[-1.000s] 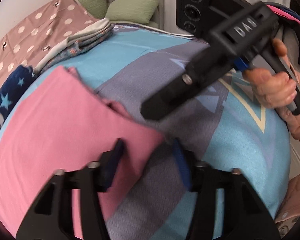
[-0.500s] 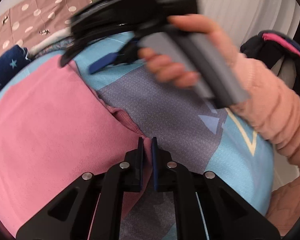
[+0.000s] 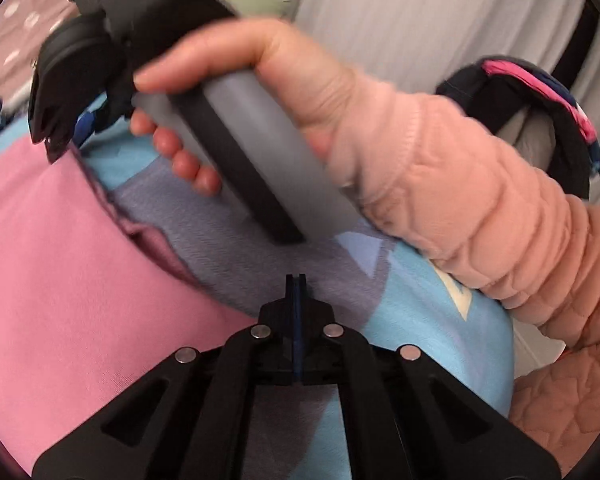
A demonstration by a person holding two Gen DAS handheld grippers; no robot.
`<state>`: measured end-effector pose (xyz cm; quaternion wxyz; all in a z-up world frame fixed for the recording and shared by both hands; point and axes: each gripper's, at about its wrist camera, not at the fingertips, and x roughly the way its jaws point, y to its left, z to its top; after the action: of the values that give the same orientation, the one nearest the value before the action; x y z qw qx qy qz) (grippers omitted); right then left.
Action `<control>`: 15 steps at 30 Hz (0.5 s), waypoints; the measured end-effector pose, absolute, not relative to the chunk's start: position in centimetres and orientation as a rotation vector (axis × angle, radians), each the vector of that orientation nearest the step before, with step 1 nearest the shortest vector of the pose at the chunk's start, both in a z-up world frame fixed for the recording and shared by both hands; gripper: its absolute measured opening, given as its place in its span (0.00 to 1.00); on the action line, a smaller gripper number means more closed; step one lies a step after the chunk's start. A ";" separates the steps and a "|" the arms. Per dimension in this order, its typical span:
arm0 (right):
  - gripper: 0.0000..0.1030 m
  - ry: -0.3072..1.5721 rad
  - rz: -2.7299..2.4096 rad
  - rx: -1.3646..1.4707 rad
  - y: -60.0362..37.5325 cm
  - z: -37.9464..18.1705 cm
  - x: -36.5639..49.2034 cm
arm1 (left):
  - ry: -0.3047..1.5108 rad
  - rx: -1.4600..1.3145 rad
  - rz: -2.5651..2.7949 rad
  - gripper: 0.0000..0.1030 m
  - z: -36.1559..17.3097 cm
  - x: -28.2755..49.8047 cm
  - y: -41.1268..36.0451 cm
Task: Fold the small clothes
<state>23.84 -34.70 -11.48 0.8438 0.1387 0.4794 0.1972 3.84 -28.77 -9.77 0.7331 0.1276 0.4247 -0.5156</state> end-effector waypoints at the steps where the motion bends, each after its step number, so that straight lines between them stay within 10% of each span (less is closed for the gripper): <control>1: 0.20 1.009 0.416 0.317 -35.2 -11.1 23.6 | 0.923 0.291 -1.134 0.00 -9.4 3.4 -28.5; 6: 0.34 0.932 0.304 0.273 -37.7 -7.7 19.4 | 0.835 0.266 -1.026 0.36 -6.9 2.4 -23.6; 15: 0.55 0.851 0.236 0.114 -36.4 -4.9 8.9 | 0.806 -0.080 -0.563 0.39 -5.2 1.9 -5.0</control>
<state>8.88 -36.37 -4.90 0.9024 0.0553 0.4118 0.1143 1.85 -5.03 -5.20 0.8809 -0.0383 0.3867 -0.2702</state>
